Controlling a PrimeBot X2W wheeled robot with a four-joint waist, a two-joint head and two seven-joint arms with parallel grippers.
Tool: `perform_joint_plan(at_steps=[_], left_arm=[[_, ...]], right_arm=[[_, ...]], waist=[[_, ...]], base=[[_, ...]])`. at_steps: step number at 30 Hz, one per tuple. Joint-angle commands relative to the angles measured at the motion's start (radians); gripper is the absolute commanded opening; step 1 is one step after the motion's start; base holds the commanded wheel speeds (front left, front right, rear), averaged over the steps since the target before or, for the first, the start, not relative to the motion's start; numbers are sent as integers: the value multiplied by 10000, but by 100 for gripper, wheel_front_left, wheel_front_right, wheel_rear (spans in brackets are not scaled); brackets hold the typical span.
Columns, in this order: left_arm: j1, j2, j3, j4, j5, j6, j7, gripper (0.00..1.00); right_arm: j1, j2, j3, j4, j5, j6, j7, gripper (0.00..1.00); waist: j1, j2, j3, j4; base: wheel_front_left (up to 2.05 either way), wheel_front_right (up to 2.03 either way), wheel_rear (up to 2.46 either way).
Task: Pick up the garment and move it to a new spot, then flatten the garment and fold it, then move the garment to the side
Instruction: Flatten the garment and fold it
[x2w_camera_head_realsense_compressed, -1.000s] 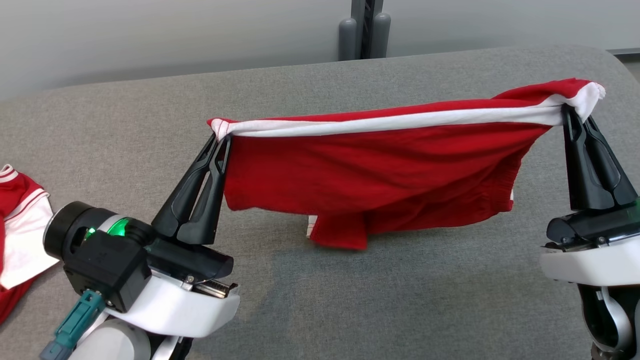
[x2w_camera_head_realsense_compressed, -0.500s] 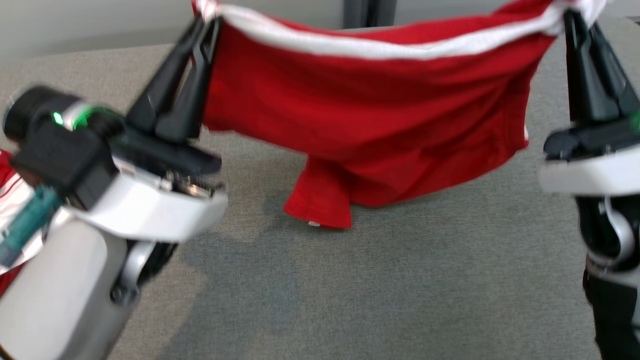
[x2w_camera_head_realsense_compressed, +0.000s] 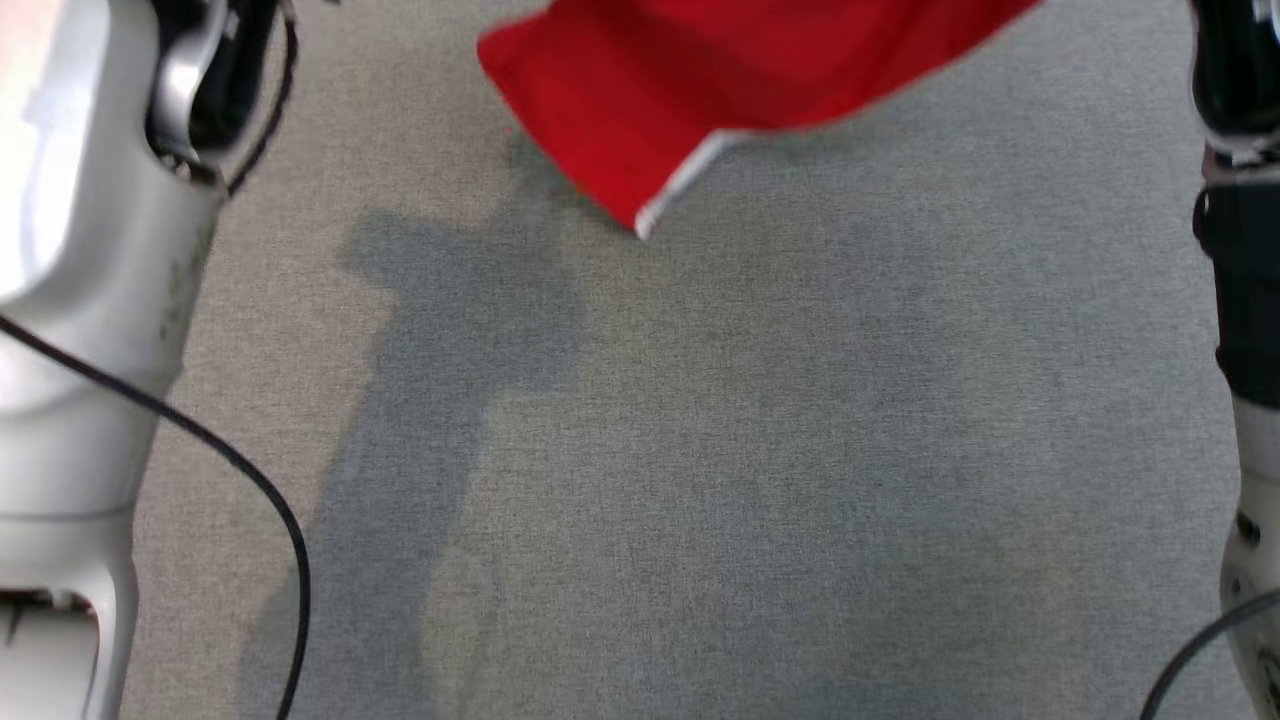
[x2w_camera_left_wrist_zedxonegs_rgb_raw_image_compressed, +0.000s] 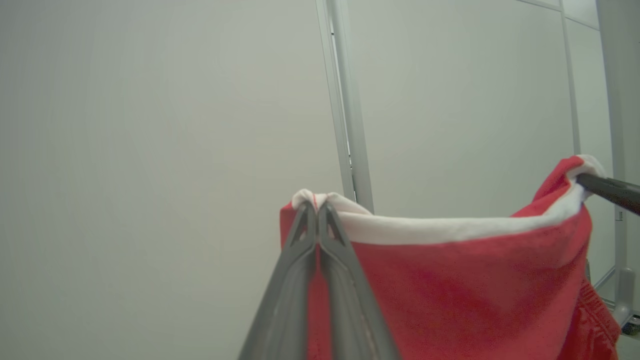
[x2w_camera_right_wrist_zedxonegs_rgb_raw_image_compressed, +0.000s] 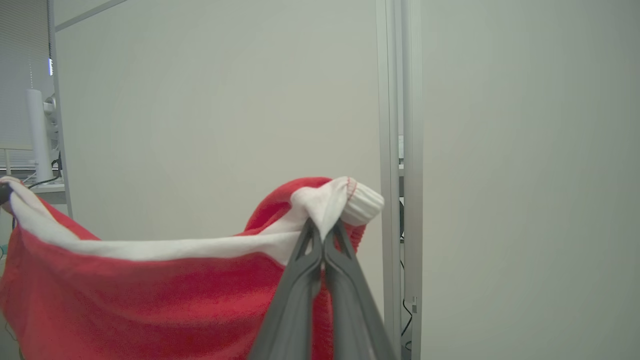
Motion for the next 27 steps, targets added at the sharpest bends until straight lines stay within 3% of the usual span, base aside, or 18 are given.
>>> perform_joint_plan(at_steps=[1,8,15,19,27], left_arm=[[-346,-38,89,383,-59,-55,-158,0],[-1568,-646,162,3411,-247,-474,-691,0],[-931,-1265,49,5119,-505,-916,-944,0],[136,-1452,327,4927,-538,-1012,-989,0],[3440,-1654,1094,3061,133,-993,-987,0]], right_arm=[[-360,50,25,337,152,-5,-264,0],[-1874,487,77,3575,541,-5,-1361,0],[-1564,619,772,5631,921,-7,-1634,0],[-607,627,1263,6041,1413,-5,-1736,0],[2242,491,2069,5781,2554,-7,-1865,0]], waist=[[0,0,32,26],[0,0,17,101],[0,0,201,228],[0,0,297,214],[0,0,33,99]], base=[[0,0,0],[0,0,0],[0,0,0],[0,0,0],[0,0,0]])
